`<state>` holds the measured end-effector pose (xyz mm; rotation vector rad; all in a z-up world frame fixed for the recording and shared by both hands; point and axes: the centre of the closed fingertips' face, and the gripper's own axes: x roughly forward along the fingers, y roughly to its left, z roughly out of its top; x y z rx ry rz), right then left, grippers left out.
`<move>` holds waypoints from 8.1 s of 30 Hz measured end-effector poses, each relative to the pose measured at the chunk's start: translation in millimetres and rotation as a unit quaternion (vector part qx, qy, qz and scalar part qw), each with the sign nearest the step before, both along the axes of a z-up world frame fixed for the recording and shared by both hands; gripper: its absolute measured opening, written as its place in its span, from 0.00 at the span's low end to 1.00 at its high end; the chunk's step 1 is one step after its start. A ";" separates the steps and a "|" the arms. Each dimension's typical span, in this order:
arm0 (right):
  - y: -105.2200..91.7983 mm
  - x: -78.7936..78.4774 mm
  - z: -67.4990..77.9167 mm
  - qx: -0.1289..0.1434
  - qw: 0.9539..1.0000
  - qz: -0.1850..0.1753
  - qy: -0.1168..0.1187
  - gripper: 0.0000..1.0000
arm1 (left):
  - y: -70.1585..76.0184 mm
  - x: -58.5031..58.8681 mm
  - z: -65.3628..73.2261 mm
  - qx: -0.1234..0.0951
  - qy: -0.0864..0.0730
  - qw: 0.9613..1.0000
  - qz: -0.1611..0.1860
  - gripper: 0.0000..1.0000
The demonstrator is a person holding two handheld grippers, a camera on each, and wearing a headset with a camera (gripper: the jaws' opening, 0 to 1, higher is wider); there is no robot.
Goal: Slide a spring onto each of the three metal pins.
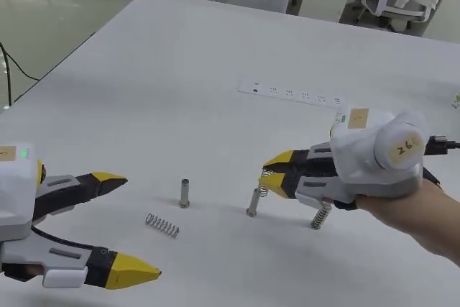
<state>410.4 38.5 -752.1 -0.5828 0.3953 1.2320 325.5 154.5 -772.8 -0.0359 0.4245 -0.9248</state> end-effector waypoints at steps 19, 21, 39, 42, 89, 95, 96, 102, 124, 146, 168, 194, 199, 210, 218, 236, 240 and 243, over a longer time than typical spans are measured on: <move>4.5 8.6 -16.1 0.000 1.000 -0.015 0.022 0.07 | 3.1 0.7 -0.2 -0.001 0.003 1.000 0.007 0.95; 4.6 8.3 -19.7 -0.006 1.000 -0.014 0.021 0.07 | 2.9 1.0 -0.1 0.000 0.002 1.000 0.008 0.94; 4.7 8.6 -68.5 -0.042 0.997 -0.032 0.049 0.07 | 4.8 3.0 0.3 -0.004 0.001 1.000 0.016 0.93; 4.8 9.0 -67.9 -0.039 0.997 -0.035 0.049 0.07 | 4.1 3.2 0.7 -0.004 0.001 1.000 0.016 0.93; -34.5 -54.4 -48.3 0.002 0.994 -0.054 0.093 0.11 | 4.2 1.6 7.1 -0.002 -0.004 1.000 0.017 0.90; -17.0 -54.4 -45.6 0.007 0.994 -0.041 0.097 0.10 | 5.6 0.6 7.0 0.000 -0.003 1.000 0.018 0.90; -11.9 -54.4 -44.7 0.009 0.995 -0.037 0.097 0.10 | 5.8 0.3 7.0 -0.001 -0.002 1.000 0.018 0.90; 11.5 -54.7 -34.4 0.021 0.995 -0.018 0.092 0.10 | 7.8 0.3 7.0 0.000 -0.001 1.000 0.020 0.90; 91.9 -54.3 -27.6 0.028 0.996 0.036 0.079 0.10 | 13.4 1.3 7.4 0.001 -0.001 1.000 0.024 0.90; 117.2 -49.7 -78.2 -0.020 0.995 0.020 0.094 0.11 | 16.4 -1.7 4.2 0.004 0.003 1.000 0.024 0.90; 118.0 -56.2 -108.8 -0.057 0.993 0.030 0.096 0.08 | 17.2 -5.6 -1.1 0.004 0.012 1.000 0.028 0.89; 50.9 -60.5 -49.3 -0.050 0.995 0.062 0.059 0.07 | -25.3 2.3 3.1 -0.002 0.010 1.000 -0.023 0.84; 32.3 -60.3 -44.7 -0.052 0.995 0.058 0.056 0.07 | -37.1 1.9 4.2 -0.006 0.012 0.999 -0.044 0.79; 11.4 -71.2 -39.9 -0.055 0.994 0.084 0.045 0.07 | -62.1 3.0 5.8 -0.010 0.014 0.996 -0.084 0.72; 7.2 -85.2 -35.1 -0.053 0.992 0.110 0.033 0.07 | -89.0 1.9 5.7 -0.008 0.008 0.992 -0.124 0.58; -4.0 -89.7 -25.5 -0.056 0.991 0.125 0.012 0.07 | -119.9 -1.6 8.8 -0.016 -0.001 0.984 -0.178 0.24; -5.6 -90.1 -23.2 -0.053 0.991 0.125 0.013 0.07 | -123.3 -2.4 9.7 -0.019 -0.003 0.982 -0.185 0.15; -6.0 -88.7 -21.4 -0.047 0.991 0.121 0.015 0.07 | -125.4 -2.8 9.4 -0.017 -0.008 0.982 -0.189 0.13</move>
